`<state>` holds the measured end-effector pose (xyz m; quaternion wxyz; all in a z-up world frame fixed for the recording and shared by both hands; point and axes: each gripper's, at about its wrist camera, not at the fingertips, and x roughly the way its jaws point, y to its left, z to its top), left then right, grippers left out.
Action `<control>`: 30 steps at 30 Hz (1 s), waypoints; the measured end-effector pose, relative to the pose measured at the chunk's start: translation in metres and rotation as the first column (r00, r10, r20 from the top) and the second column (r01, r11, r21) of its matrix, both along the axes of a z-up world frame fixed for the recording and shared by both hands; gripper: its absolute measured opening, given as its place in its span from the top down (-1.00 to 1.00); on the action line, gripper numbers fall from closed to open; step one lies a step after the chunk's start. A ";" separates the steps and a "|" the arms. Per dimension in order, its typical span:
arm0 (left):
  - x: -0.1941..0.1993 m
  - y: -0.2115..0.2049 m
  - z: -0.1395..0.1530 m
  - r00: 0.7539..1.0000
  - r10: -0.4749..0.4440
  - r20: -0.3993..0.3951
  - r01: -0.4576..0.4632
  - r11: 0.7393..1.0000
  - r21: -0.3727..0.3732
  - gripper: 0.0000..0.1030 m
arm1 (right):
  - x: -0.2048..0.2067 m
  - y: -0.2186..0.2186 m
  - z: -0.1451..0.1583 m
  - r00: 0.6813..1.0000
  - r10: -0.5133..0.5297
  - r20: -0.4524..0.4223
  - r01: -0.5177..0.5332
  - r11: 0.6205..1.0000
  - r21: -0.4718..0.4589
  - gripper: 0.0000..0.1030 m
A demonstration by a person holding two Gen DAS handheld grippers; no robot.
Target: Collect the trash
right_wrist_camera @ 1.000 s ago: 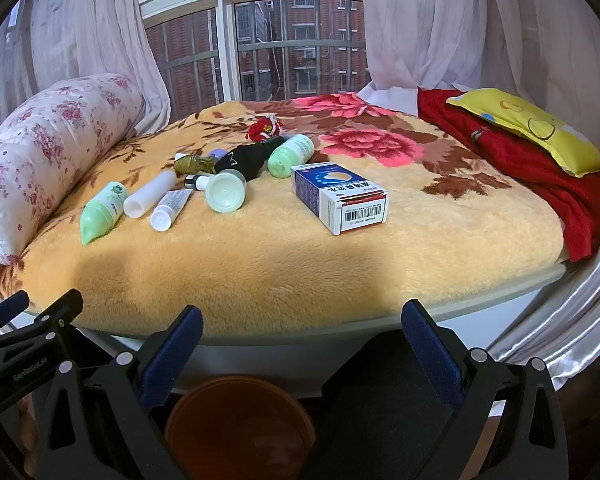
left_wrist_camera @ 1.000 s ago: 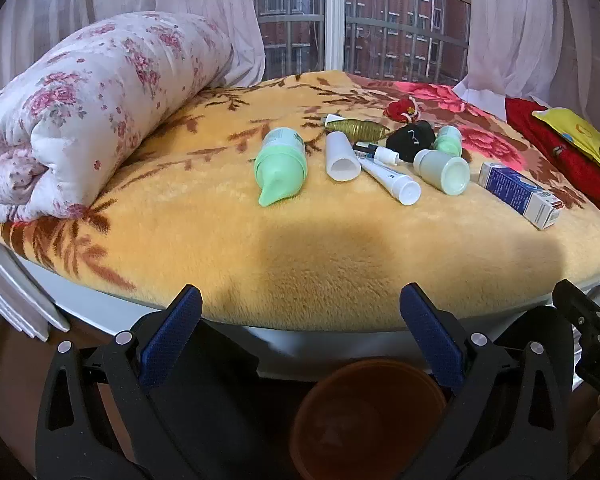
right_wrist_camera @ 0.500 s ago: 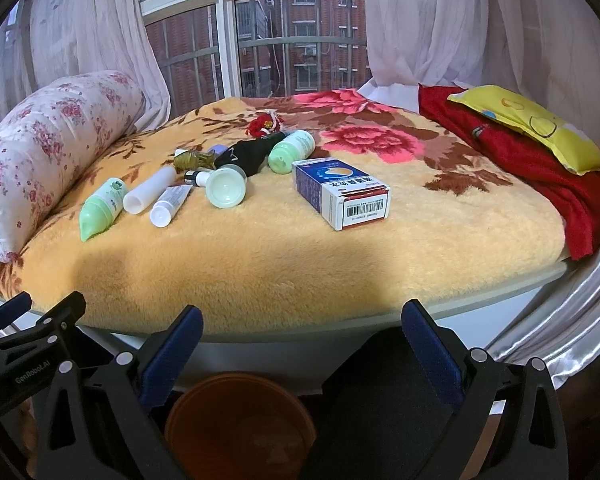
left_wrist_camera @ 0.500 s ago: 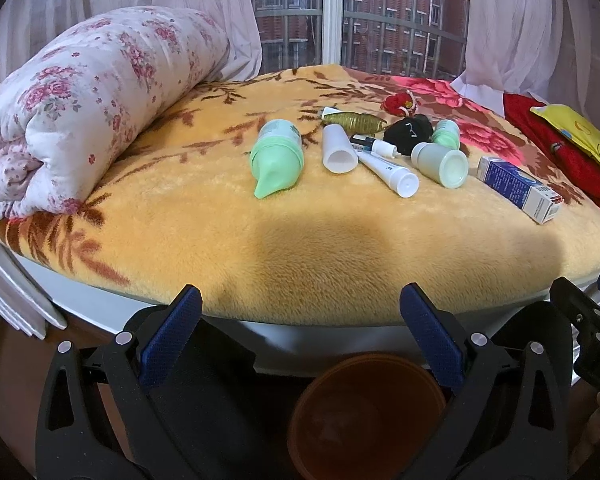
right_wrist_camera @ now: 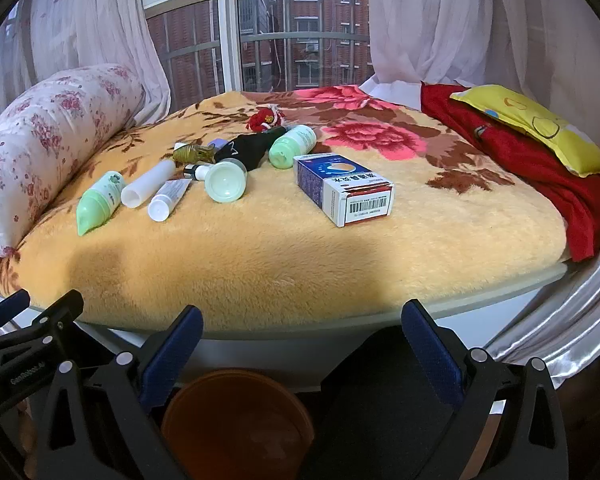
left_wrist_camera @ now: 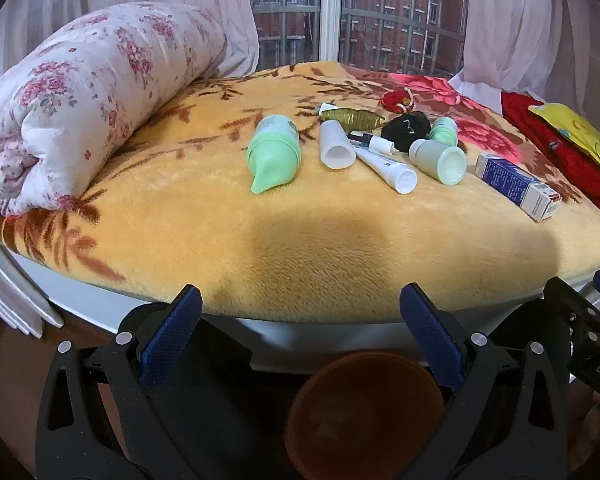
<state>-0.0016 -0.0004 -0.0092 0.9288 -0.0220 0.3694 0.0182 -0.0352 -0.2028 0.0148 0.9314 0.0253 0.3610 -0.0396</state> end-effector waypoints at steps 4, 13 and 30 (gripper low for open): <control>0.001 -0.001 0.000 1.000 0.000 -0.003 0.000 1.000 -0.003 -0.88 | 0.001 0.000 0.000 1.000 0.000 -0.003 0.000 1.000 0.003 -0.90; 0.004 0.001 0.002 1.000 0.006 -0.009 -0.006 1.000 -0.013 -0.88 | 0.008 -0.002 0.003 1.000 0.014 -0.010 -0.014 1.000 -0.007 -0.90; 0.055 -0.007 0.011 0.999 -0.012 -0.050 0.011 1.000 -0.023 -0.88 | 0.079 -0.034 0.020 0.997 0.045 -0.061 -0.046 0.999 -0.023 -0.90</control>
